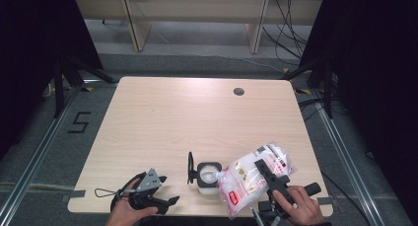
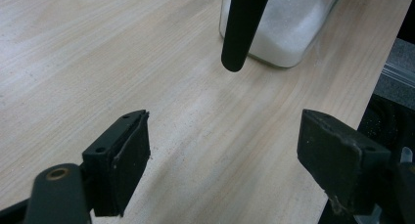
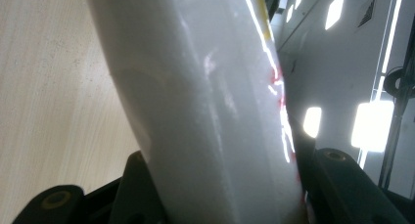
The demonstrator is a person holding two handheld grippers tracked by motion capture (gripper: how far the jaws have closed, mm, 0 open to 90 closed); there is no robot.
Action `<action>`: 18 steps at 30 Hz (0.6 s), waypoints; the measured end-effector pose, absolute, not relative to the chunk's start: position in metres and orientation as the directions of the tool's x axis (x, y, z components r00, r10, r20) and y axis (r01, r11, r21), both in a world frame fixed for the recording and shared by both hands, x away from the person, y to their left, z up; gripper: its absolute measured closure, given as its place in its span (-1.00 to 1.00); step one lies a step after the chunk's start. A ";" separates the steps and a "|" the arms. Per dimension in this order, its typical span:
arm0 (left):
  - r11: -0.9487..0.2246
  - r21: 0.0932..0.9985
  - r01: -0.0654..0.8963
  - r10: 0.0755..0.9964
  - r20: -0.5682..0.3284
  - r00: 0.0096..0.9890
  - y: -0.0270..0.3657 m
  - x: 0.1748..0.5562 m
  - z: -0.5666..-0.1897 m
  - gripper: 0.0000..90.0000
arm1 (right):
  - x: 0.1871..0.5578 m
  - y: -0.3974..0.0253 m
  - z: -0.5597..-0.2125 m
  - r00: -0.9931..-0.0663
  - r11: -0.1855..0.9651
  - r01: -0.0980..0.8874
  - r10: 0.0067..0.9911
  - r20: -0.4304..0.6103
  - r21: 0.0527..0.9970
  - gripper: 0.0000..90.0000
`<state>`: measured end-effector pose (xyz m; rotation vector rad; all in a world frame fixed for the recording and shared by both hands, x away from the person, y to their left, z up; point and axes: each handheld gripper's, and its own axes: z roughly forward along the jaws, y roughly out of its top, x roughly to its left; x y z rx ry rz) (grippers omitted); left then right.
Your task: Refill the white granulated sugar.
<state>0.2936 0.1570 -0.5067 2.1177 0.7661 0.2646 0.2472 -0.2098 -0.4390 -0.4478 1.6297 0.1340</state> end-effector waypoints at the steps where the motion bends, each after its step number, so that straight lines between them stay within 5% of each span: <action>1: -0.445 0.784 0.433 0.608 -0.090 0.788 0.156 0.293 -0.507 -0.57 | 0.247 -0.210 -0.439 -0.054 0.917 -0.361 -0.202 -0.978 -0.169 0.28; 18: -0.464 0.777 0.425 0.605 -0.073 0.793 0.158 0.295 -0.506 -0.57 | 0.250 -0.214 -0.441 -0.116 0.925 -0.364 -0.161 -0.980 -0.109 0.28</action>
